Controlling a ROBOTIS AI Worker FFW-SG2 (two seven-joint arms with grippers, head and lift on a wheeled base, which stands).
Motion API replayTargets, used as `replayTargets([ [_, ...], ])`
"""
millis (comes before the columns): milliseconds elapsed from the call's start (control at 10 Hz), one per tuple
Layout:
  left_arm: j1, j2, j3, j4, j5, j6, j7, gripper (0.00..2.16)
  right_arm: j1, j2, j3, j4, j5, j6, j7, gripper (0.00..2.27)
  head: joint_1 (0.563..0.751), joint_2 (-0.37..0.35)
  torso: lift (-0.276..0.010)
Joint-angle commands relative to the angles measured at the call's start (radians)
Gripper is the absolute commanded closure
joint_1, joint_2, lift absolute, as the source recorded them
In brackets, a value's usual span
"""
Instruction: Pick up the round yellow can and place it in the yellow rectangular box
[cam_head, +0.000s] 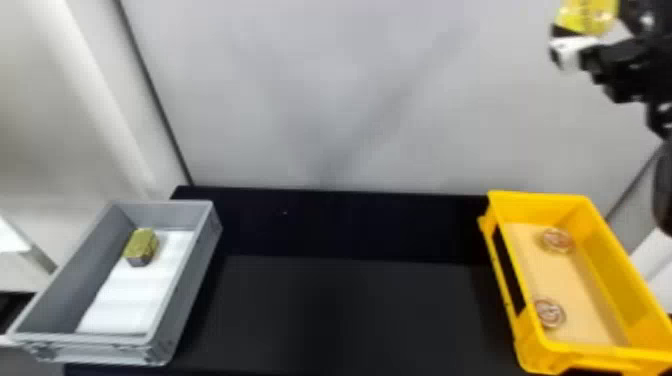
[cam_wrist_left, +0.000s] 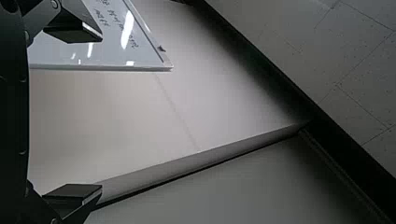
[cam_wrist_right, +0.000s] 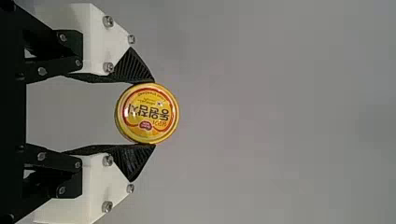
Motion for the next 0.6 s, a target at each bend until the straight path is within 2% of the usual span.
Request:
replayTargets([
  [0,-0.002,0.005,0.0,-0.009,-0.003,0.009,0.0,0.14,0.036,-0.02,-0.117,0.01,0.008,0.011,-0.003,0.66,0.7,0.054,-0.003],
  [300,-0.005,0.012,0.0,-0.018,-0.006,0.021,-0.002,0.14,0.085,-0.014,-0.227,0.09,-0.058,0.005,-0.004,0.66,0.7,0.054,-0.003],
  [500,-0.005,0.015,-0.001,-0.019,-0.009,0.025,-0.005,0.14,0.106,-0.023,-0.29,0.194,-0.19,-0.01,-0.03,0.66,0.7,0.054,-0.003],
])
